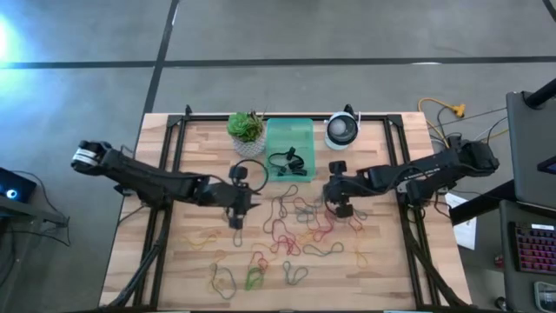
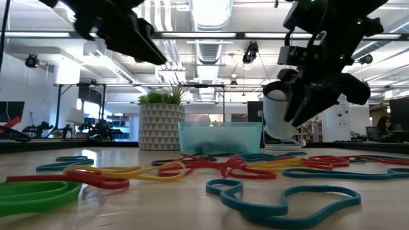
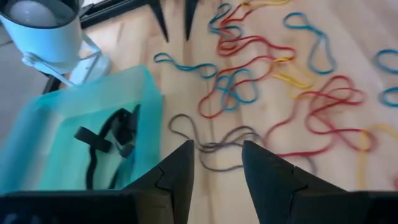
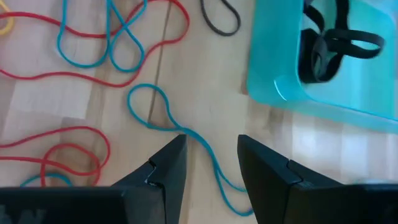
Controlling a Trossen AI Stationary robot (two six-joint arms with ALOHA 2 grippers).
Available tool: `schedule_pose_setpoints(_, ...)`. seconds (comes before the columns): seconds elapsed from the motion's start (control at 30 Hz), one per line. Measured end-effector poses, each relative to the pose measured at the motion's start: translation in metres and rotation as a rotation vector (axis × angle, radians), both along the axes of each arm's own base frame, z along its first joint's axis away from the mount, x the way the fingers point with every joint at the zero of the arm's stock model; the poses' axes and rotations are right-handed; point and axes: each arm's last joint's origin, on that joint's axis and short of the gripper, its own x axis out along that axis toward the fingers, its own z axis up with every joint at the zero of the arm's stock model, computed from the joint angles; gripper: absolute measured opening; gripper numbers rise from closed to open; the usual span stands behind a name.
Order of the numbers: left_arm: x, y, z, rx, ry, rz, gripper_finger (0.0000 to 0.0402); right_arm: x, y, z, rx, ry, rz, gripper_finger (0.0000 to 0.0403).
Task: Pick and place rubber bands into bin
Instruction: Put the blue rubber band into the green bin
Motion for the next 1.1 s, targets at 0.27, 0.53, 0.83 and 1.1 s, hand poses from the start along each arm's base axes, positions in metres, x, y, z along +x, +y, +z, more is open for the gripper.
schedule_pose_setpoints(0.27,-0.025,-0.01,0.0,-0.074,-0.038,-0.024,0.0121,0.012,-0.015,-0.028,0.053,0.118,0.04,0.0137)
schedule_pose_setpoints(0.53,-0.036,-0.014,-0.003,-0.105,-0.044,-0.042,0.0121,0.028,-0.024,-0.048,0.066,0.202,-0.004,0.0137)
schedule_pose_setpoints(0.83,-0.043,-0.015,-0.015,-0.185,-0.003,-0.041,0.0121,0.032,-0.034,-0.052,0.205,0.231,-0.037,0.0136)
schedule_pose_setpoints(1.1,-0.045,-0.017,-0.017,-0.239,0.025,-0.038,0.0121,0.029,-0.042,-0.053,0.261,0.24,-0.069,0.0136)
